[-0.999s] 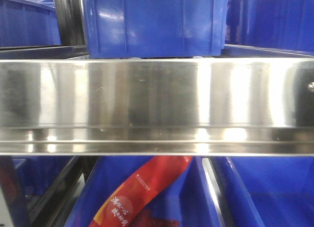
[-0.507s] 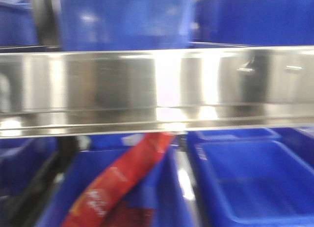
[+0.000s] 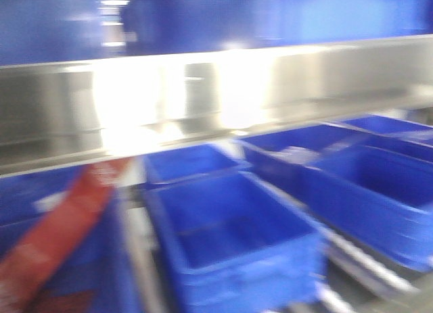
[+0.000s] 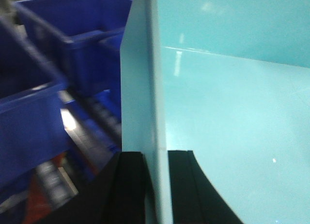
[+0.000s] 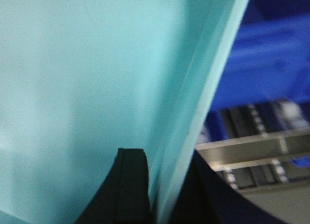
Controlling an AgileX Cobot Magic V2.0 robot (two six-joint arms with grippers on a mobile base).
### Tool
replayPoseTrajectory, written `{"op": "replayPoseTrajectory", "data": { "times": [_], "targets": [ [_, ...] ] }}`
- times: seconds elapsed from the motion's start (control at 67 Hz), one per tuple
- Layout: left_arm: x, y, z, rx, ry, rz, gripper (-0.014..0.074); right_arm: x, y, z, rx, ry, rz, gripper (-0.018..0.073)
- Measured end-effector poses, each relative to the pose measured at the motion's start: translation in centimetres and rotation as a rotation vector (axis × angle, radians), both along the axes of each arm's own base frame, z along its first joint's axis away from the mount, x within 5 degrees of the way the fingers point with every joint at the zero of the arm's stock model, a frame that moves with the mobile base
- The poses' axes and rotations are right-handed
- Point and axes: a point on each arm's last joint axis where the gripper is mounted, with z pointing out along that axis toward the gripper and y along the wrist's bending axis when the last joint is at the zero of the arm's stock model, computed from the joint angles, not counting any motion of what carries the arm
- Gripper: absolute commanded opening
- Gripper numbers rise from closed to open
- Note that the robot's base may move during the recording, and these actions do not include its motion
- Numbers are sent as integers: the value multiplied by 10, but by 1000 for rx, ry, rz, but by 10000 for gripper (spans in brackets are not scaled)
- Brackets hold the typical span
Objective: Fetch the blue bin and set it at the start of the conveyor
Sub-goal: 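Hold the bin in both grippers while the base drives to the conveyor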
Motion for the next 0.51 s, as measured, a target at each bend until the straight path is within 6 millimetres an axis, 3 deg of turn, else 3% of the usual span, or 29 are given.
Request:
{"op": "replayPoseTrajectory", "data": {
  "times": [0.507],
  "targets": [
    [0,0,0,0,0,0,-111,0,0,0,0,0,0,-151]
  ]
}}
